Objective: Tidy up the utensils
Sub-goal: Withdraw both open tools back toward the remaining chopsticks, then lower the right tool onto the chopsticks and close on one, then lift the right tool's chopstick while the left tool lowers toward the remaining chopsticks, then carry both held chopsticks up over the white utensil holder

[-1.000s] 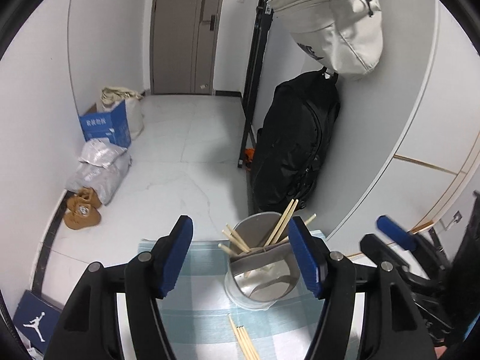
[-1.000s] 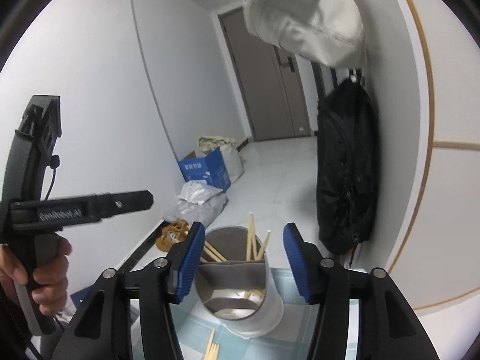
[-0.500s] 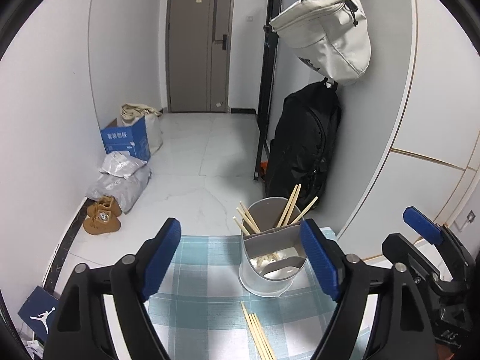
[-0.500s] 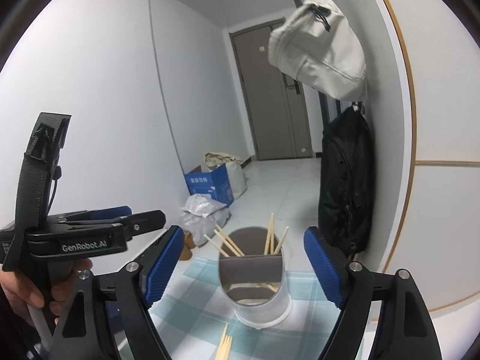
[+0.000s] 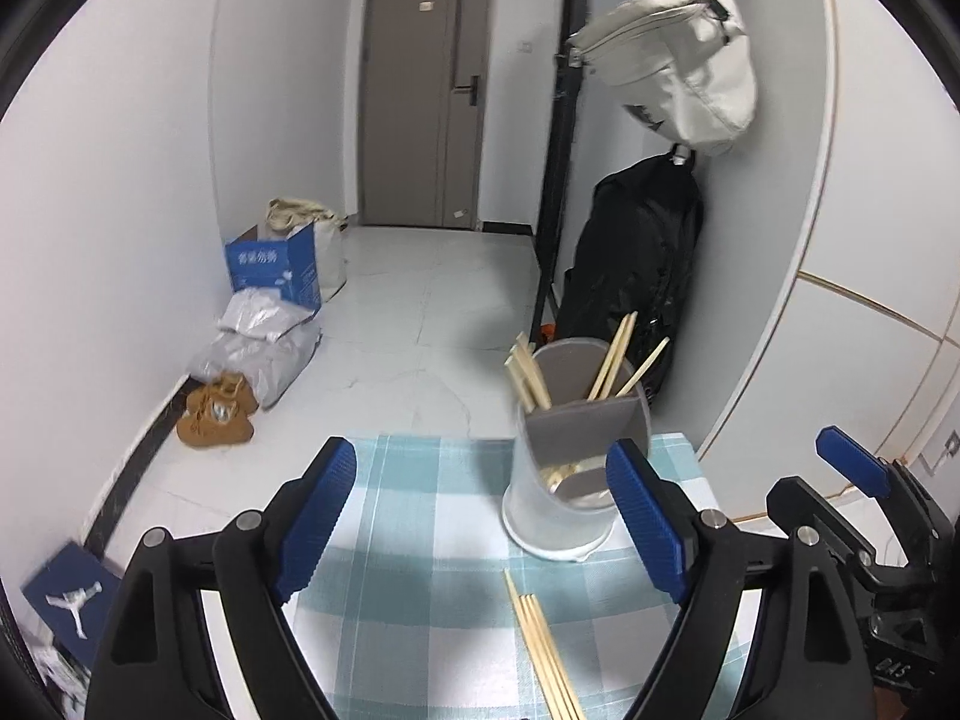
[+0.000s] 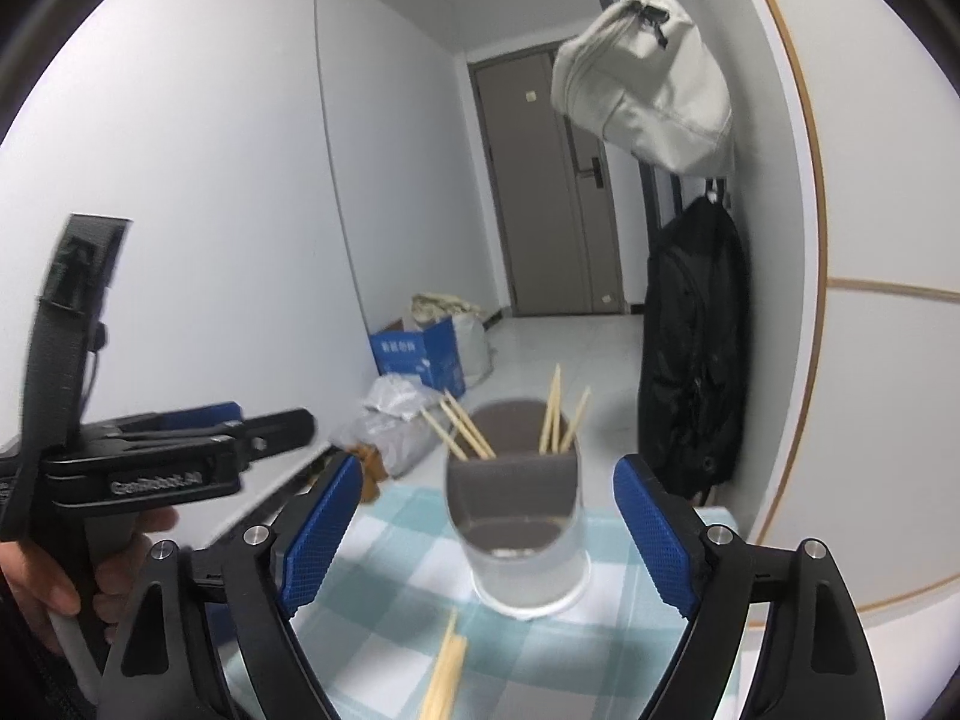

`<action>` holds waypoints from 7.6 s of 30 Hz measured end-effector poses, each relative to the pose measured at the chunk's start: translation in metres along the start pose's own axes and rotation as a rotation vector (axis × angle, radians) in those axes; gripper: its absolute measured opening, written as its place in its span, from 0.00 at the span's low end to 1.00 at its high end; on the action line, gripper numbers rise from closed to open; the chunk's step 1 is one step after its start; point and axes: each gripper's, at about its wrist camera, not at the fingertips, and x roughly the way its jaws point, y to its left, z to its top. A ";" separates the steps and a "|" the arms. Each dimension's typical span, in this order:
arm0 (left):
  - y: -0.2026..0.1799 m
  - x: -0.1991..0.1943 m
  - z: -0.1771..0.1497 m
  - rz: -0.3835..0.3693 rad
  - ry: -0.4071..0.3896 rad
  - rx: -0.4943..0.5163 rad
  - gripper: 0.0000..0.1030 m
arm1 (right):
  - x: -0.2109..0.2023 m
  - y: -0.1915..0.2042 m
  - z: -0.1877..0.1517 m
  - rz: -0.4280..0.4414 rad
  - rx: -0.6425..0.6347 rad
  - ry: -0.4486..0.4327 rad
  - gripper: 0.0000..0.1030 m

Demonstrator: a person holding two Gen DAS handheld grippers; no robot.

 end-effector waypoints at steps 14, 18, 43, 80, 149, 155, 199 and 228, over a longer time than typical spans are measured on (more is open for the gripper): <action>0.038 0.049 -0.048 0.052 0.132 -0.140 0.80 | 0.050 0.001 -0.052 -0.006 -0.003 0.231 0.88; 0.047 0.048 -0.042 0.090 0.129 -0.161 0.80 | 0.075 -0.003 -0.068 -0.016 0.021 0.348 0.88; 0.081 0.064 -0.045 0.060 0.226 -0.228 0.80 | 0.153 0.022 -0.140 -0.024 -0.139 0.739 0.33; 0.125 0.078 -0.055 0.079 0.343 -0.358 0.80 | 0.175 0.035 -0.124 -0.022 -0.064 0.730 0.04; 0.007 0.089 -0.048 0.038 0.339 -0.166 0.01 | 0.019 -0.071 -0.055 0.110 0.328 0.224 0.04; 0.000 0.049 -0.038 -0.014 0.188 -0.154 0.01 | 0.016 -0.064 -0.057 0.091 0.302 0.217 0.04; -0.017 -0.016 0.005 -0.140 0.059 0.015 0.00 | 0.002 -0.040 -0.029 -0.035 0.306 0.125 0.04; -0.024 0.010 0.133 -0.203 -0.023 -0.046 0.00 | 0.042 -0.054 0.136 0.001 0.221 0.018 0.04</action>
